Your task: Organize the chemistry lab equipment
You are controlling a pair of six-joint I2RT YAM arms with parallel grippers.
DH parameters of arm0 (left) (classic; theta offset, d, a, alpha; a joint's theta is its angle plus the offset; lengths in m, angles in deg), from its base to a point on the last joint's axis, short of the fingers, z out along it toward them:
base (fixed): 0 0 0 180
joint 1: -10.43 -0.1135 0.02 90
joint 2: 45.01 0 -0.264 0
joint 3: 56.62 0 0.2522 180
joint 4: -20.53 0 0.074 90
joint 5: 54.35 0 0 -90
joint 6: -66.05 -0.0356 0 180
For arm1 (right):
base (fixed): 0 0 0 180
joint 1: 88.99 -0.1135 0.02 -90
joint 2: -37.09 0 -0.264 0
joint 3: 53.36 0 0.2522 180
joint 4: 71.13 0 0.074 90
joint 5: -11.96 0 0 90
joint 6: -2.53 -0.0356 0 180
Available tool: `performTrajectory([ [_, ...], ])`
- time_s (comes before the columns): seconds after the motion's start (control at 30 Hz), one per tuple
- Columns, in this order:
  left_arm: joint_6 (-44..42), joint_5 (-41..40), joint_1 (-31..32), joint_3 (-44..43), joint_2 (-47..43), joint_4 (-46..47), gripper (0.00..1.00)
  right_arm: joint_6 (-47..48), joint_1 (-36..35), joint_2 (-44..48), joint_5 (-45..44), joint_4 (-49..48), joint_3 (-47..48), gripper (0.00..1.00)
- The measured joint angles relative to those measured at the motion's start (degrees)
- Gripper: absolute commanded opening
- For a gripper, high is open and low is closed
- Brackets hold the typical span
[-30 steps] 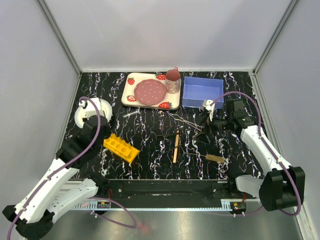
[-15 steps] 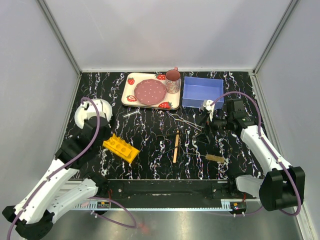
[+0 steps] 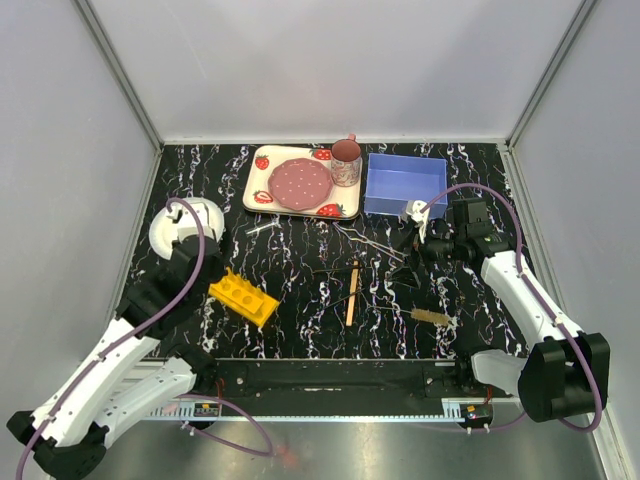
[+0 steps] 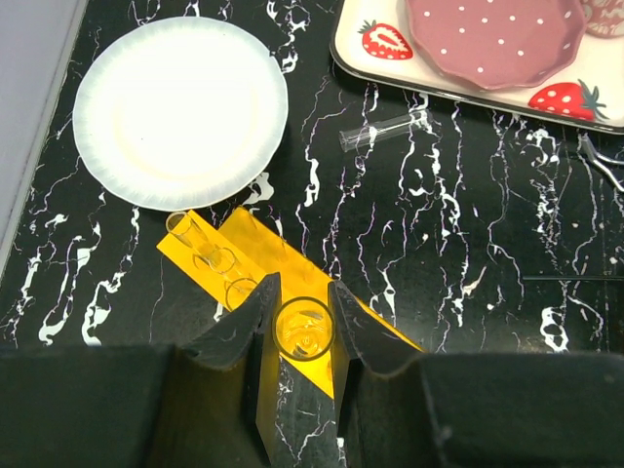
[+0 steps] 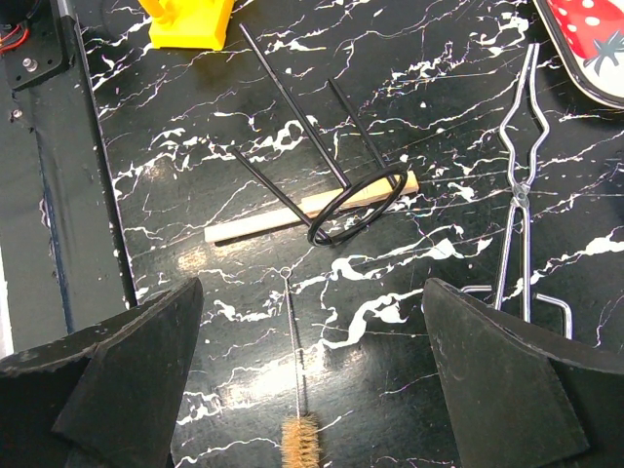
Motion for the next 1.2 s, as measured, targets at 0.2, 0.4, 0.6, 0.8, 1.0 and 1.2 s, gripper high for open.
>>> performTrajectory([
  [0.2, 0.6, 0.0, 0.0, 3.2, -0.4, 1.2, 0.09, 0.4, 0.0, 0.0, 0.0, 0.0, 0.0, 1.0],
  [0.4, 1.8, -0.3, 0.0, 7.9, -0.8, 3.8, 0.09, 0.6, 0.1, 0.0, 0.2, 0.0, 0.0, 1.0],
  [0.6, 2.9, -0.7, 0.0, 10.8, -0.8, 6.5, 0.1, 0.6, 0.2, 0.0, 0.3, 0.0, 0.0, 1.0],
  [0.8, 4.2, -0.9, 0.0, 12.6, -1.0, 8.0, 0.12, 0.9, 0.2, 0.0, 0.3, 0.0, 0.0, 1.0],
  [1.0, 5.7, -0.9, 0.0, 14.1, -1.8, 8.2, 0.19, 1.0, 0.2, 0.0, 0.4, 0.0, 0.0, 1.0],
  [1.2, 6.1, -0.9, -0.1, 14.2, -2.2, 8.2, 0.3, 1.0, 0.3, 0.0, 0.4, 0.0, 0.0, 1.0],
])
